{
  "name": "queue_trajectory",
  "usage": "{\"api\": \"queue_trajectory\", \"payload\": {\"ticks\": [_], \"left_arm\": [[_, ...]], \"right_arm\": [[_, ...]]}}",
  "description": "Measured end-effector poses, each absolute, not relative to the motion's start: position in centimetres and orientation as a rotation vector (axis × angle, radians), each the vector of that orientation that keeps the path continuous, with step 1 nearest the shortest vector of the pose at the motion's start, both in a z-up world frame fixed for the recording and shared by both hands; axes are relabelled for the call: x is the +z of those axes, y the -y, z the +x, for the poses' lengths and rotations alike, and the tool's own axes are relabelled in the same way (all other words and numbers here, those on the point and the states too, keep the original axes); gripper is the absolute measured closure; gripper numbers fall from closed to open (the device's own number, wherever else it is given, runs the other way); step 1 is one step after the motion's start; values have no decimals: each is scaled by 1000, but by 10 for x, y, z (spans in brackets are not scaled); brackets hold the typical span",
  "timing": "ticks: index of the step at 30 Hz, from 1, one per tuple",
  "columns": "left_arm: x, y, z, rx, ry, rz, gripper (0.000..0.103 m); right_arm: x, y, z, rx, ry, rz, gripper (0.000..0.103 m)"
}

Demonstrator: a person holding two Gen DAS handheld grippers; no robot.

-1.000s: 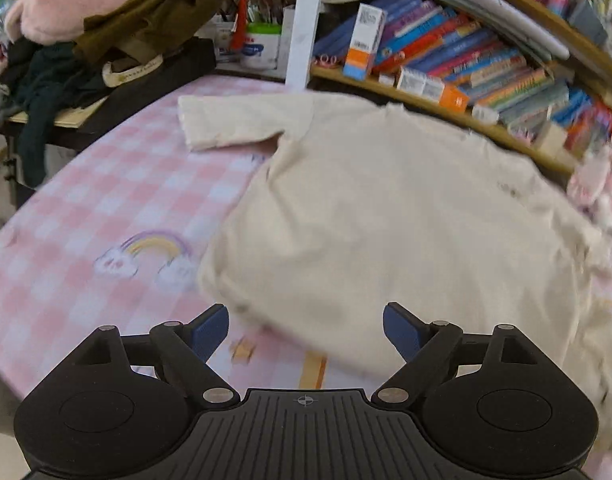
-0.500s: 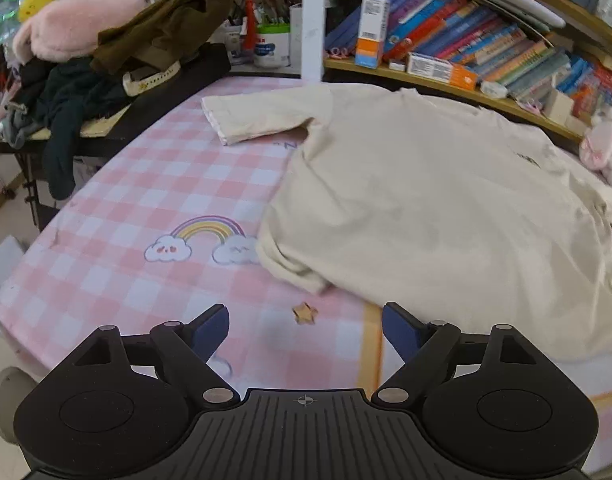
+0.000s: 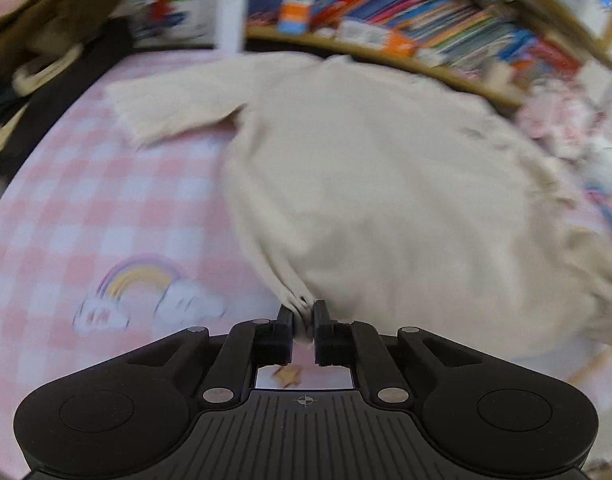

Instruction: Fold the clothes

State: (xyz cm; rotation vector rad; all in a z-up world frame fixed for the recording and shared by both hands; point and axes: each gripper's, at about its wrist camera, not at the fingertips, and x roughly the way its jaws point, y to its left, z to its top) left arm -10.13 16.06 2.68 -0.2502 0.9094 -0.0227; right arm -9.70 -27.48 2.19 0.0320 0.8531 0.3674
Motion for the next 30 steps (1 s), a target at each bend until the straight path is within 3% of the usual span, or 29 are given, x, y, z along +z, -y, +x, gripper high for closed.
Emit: {"api": "queue_trajectory", "payload": {"ticks": [5,9,11,15,17,18,19,22,25,27,28,30], "left_arm": [[60,-191,-57,-106,-741,-440,95],[42,-199,10,-16,-796,-444,87],[29,-203,26,42,-853,-432,72],[21,-204,16,43,-867,-395,57],[21,-200,-8,-12,-833,-355,43],[18,-200,-15,-36,-838,-345,42],[14,-200,-22,-59,-845,-338,42],[-6,-190,-24,-74,-902,-340,43],[-23,-185,-15,-33,-919,-355,44],[-27,-184,-11,-13,-913,-369,53],[-27,-184,-11,-10,-910,-374,87],[-21,-184,-15,-1,-918,-370,96]], "right_arm": [[48,289,-63,367,-796,237,98],[56,291,-7,249,-759,336,98],[46,284,20,196,-793,336,98],[22,273,46,148,-860,261,97],[17,275,46,154,-867,258,92],[16,277,42,163,-861,272,87],[16,282,37,168,-857,295,76],[14,293,19,199,-856,351,69],[8,301,8,201,-880,363,69],[0,304,8,176,-910,365,68],[-3,303,9,178,-921,370,69],[-7,303,11,193,-931,384,84]]}}
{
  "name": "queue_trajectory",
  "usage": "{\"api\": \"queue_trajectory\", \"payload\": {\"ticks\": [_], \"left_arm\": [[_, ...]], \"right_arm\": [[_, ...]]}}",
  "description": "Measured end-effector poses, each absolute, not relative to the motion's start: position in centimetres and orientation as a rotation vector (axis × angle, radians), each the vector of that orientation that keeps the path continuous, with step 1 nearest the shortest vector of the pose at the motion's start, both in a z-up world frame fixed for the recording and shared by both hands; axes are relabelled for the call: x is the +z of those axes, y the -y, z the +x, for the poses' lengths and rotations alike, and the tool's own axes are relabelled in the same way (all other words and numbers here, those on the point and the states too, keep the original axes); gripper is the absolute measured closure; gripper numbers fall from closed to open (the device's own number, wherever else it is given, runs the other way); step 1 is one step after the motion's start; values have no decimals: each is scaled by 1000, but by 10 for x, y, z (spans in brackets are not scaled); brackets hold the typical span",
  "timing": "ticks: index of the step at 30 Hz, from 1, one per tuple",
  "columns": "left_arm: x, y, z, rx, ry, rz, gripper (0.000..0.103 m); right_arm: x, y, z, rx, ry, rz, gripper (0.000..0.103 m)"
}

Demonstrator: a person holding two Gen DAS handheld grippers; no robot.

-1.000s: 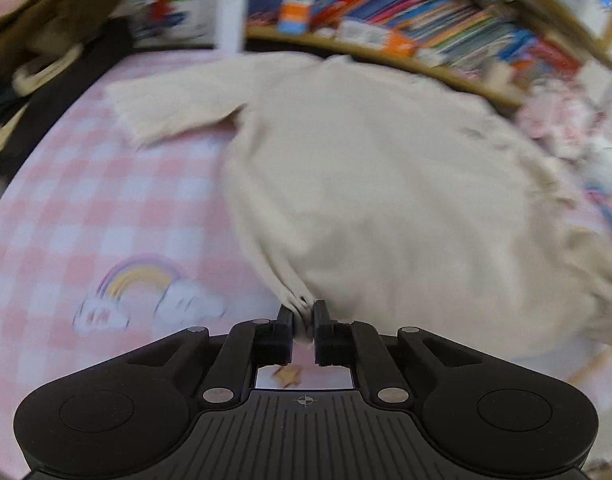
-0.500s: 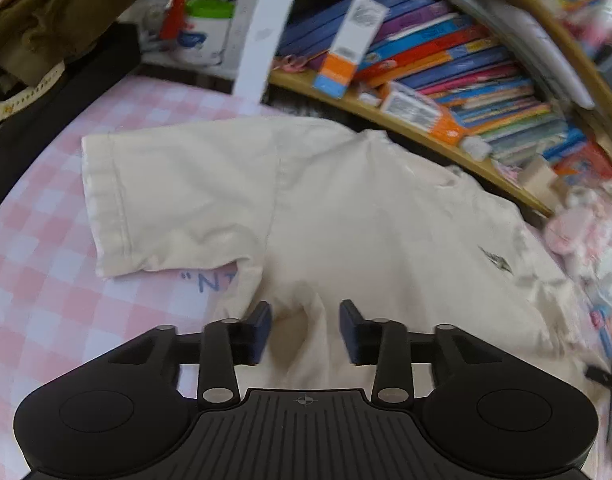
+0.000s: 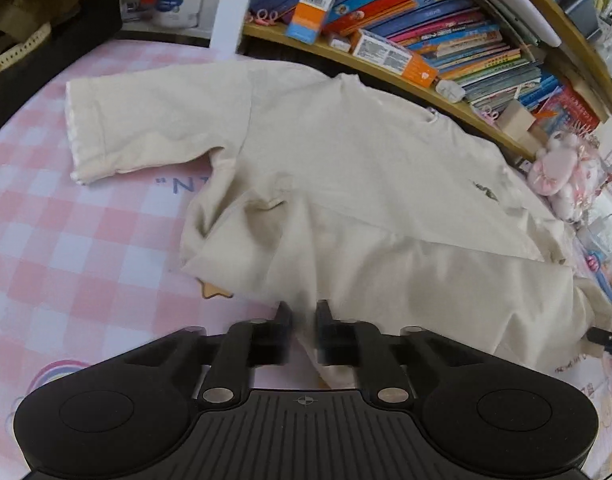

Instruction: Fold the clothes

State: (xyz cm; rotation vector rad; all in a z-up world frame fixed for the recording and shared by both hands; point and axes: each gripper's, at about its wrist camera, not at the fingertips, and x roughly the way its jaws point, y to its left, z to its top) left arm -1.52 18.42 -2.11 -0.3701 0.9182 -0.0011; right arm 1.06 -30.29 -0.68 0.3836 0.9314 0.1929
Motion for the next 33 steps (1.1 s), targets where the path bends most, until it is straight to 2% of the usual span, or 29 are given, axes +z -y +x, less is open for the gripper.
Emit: {"api": "queue_trajectory", "payload": {"ticks": [1,8,11,17,19,22,24,26,28,29,32,33], "left_arm": [[-11,-186,-22,-1,-908,-368,100],[72,-209,-126,-45,-788,-451,101],[69,-218,-168,1,-848,-498,100],[14,-220,-191,130,-1012,-524,100],[12,-215,-191,134,-1022,-485,99],[16,-211,-189,139,-1025,-418,92],[17,-211,-191,159,-1041,-371,84],[16,-211,-196,179,-1064,-313,65],[15,-211,-198,196,-1082,-265,57],[14,-212,-198,203,-1086,-245,56],[15,-212,-193,197,-1063,-225,47],[14,-212,-191,191,-1057,-220,47]], "right_arm": [[-3,303,8,200,-920,377,92],[61,336,-40,313,-884,434,92],[80,353,-83,396,-943,468,92],[23,354,-135,336,-1208,565,92],[16,353,-142,327,-1207,596,92],[29,356,-144,324,-1138,586,92],[36,359,-144,318,-1116,544,92],[43,362,-145,312,-1097,503,92],[28,365,-146,277,-1160,493,92],[22,362,-146,266,-1183,483,92],[17,352,-146,228,-1197,369,81],[18,349,-146,207,-1183,318,72]]}}
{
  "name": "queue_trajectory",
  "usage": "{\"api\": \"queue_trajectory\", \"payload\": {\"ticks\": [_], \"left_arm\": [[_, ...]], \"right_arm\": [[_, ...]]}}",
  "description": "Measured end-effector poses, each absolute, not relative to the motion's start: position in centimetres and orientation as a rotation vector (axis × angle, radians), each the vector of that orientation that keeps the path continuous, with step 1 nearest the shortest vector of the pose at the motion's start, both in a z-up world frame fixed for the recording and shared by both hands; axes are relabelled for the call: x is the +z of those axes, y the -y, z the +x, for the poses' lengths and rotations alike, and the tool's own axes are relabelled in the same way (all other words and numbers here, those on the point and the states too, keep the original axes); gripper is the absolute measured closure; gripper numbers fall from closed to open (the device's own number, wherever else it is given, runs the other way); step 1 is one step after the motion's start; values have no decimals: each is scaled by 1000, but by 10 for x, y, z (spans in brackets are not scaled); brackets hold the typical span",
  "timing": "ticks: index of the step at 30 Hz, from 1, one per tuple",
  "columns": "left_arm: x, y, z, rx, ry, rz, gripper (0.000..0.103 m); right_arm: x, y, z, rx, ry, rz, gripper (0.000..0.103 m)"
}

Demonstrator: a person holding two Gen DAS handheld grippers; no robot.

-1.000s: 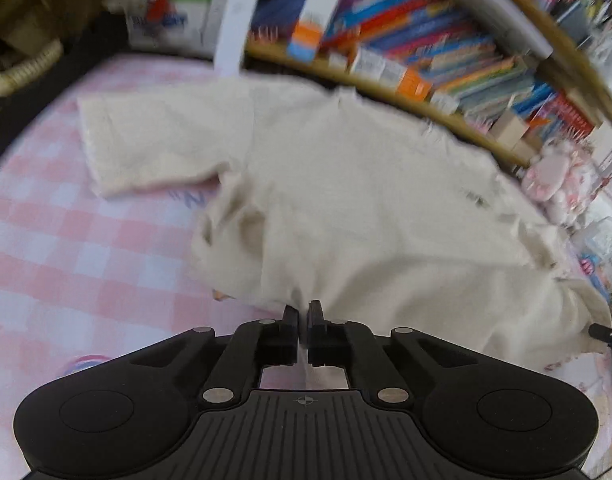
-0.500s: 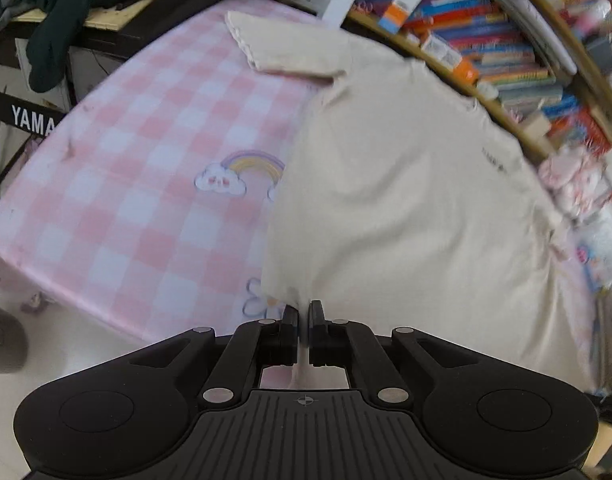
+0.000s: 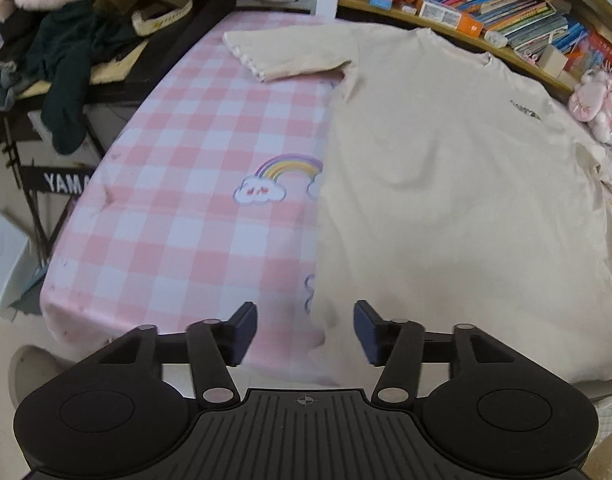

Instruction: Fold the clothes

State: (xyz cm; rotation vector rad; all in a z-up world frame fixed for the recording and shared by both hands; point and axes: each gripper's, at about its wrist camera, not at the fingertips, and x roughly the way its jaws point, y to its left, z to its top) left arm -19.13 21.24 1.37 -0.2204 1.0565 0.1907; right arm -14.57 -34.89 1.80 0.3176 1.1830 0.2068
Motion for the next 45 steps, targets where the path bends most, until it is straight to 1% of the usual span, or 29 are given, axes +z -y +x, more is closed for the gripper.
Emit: {"api": "queue_trajectory", "payload": {"ticks": [1,6,9,12,13,14,15,16,17,19,20,24,28,30,31,34,36,38,40,43,44,45], "left_arm": [[10,-213,-188,187,-1056,-213,46],[-12,-215,-175,190,-1096,-220,47],[-13,-217,-178,188,-1087,-243,47],[-14,-216,-181,183,-1080,-262,49],[-13,-214,-181,178,-1077,-258,54],[-13,-212,-181,172,-1074,-256,73],[-13,-211,-180,162,-1075,-263,87],[-11,-209,-178,148,-1079,-297,96],[-6,-207,-176,133,-1067,-335,96],[14,-192,-172,28,-987,-400,96],[23,-182,-170,-18,-956,-400,96],[36,-157,-158,-64,-934,-323,96],[30,-177,-172,13,-984,-337,96],[27,-199,-187,128,-1024,-325,94],[26,-209,-194,187,-1045,-312,88],[18,-228,-205,377,-1135,-171,87],[23,-226,-205,384,-1108,-143,78],[32,-215,-200,315,-1036,-160,56],[35,-194,-188,228,-978,-119,48],[32,-161,-166,123,-926,-17,43],[28,-150,-159,92,-922,7,37],[22,-143,-150,71,-926,25,33]], "right_arm": [[19,346,-146,188,-1167,268,70],[25,330,-135,197,-1063,172,70],[19,312,-129,188,-1037,105,71],[10,299,-128,188,-1046,36,72],[7,298,-127,192,-1052,22,73],[4,296,-127,197,-1060,10,73],[1,296,-127,197,-1068,8,74],[-1,296,-127,197,-1077,7,84],[-4,296,-127,200,-1086,8,93],[-6,296,-127,201,-1081,-3,94],[-6,296,-127,202,-1078,-8,94],[-7,296,-126,204,-1073,-8,94],[-7,299,-127,208,-1066,8,95],[-7,300,-128,207,-1064,15,95],[-7,301,-128,207,-1063,16,95],[-7,301,-128,209,-1063,13,95],[-7,301,-128,211,-1062,10,95],[-7,300,-128,213,-1061,6,94],[-7,299,-127,210,-1060,4,94],[-7,296,-128,203,-1054,-8,94],[-7,296,-128,205,-1052,-17,95],[-8,295,-128,208,-1048,-28,95]]}}
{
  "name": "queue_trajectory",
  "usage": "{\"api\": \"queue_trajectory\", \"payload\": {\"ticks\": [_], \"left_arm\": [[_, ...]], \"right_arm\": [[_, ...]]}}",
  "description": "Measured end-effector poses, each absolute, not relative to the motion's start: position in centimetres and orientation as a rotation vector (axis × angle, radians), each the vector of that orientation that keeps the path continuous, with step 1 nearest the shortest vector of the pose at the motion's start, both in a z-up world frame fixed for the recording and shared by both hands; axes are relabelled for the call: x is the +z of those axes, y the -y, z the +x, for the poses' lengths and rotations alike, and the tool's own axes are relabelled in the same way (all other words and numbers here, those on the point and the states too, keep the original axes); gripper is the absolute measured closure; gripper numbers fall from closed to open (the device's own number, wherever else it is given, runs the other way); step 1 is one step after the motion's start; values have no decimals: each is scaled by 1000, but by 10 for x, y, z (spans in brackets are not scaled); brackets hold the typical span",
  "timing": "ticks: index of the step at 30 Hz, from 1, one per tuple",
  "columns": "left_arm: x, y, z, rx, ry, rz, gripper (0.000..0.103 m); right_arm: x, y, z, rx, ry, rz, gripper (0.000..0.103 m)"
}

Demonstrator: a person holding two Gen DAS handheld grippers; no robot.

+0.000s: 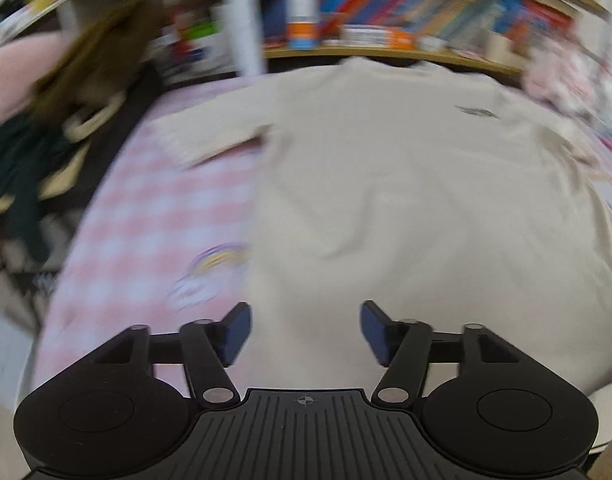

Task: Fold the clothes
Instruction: 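Open both grippers and smooth the cream T-shirt flat on the mat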

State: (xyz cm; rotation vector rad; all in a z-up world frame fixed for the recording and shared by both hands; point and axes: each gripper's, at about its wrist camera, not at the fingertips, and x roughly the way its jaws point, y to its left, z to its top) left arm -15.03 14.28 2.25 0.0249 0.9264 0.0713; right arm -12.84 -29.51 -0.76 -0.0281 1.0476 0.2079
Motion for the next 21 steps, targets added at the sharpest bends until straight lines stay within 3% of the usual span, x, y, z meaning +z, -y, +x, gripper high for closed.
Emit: {"api": "queue_trajectory", "payload": {"ticks": [14,17,20,21], "left_arm": [[7,-114,-112,-43,-941,133,28],[11,-108,-106,-50,-903,146,21],[10,-104,-101,-92,-890,182,18],[9,-103,-99,-96,-888,205,18]], "right_arm": [[-7,299,-127,77,-1016,-21,97],[-3,296,-128,46,-997,-4,78],[10,290,-126,2,-945,22,44],[14,288,-126,-12,-928,31,39]]}}
